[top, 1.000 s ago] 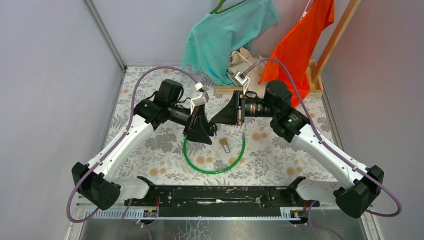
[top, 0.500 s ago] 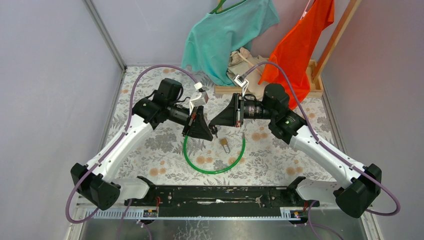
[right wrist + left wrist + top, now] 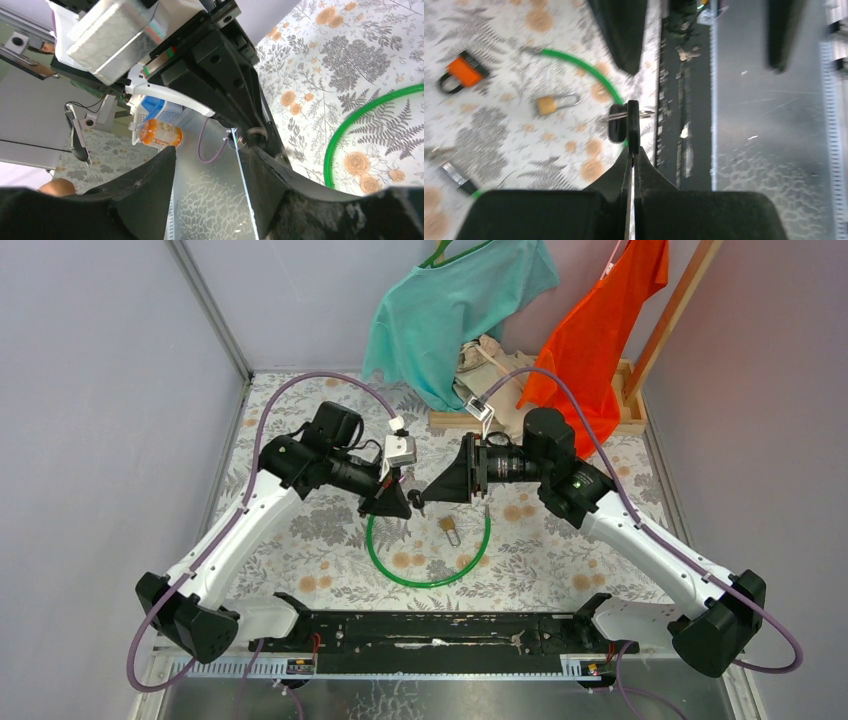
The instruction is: Unlock with the key
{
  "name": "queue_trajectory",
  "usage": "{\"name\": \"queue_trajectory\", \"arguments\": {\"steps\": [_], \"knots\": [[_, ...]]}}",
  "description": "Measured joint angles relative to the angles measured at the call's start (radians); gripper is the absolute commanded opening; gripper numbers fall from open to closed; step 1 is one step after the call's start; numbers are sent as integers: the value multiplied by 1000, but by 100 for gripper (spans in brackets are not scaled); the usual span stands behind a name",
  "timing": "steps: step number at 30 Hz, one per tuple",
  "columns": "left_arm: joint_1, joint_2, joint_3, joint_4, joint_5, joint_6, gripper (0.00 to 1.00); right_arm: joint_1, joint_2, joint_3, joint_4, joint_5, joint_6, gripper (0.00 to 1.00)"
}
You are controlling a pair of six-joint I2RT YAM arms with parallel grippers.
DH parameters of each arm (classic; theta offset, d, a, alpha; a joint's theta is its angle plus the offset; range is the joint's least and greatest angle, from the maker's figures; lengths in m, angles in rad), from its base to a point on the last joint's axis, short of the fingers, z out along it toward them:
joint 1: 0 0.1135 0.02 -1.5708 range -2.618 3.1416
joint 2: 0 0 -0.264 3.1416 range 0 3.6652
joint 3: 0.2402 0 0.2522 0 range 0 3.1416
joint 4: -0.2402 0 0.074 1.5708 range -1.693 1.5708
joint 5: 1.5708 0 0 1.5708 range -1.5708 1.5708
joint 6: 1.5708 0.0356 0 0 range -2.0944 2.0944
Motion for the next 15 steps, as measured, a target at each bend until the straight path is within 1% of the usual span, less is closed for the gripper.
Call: {"name": "queue_trajectory", "arguments": {"steps": [5, 8, 12, 15], "knots": [[-10, -5, 63, -93, -260, 146, 0, -13, 4, 59, -99, 23, -33, 64], [-46, -23, 110, -114, -422, 249, 0, -46, 27, 100, -109, 26, -16, 64], [-162, -90, 121, -109, -634, 399, 0, -86, 85, 119, -106, 27, 28, 66], [-293, -177, 53, -48, -805, 542, 0, -89, 137, 119, -100, 23, 71, 69]]}}
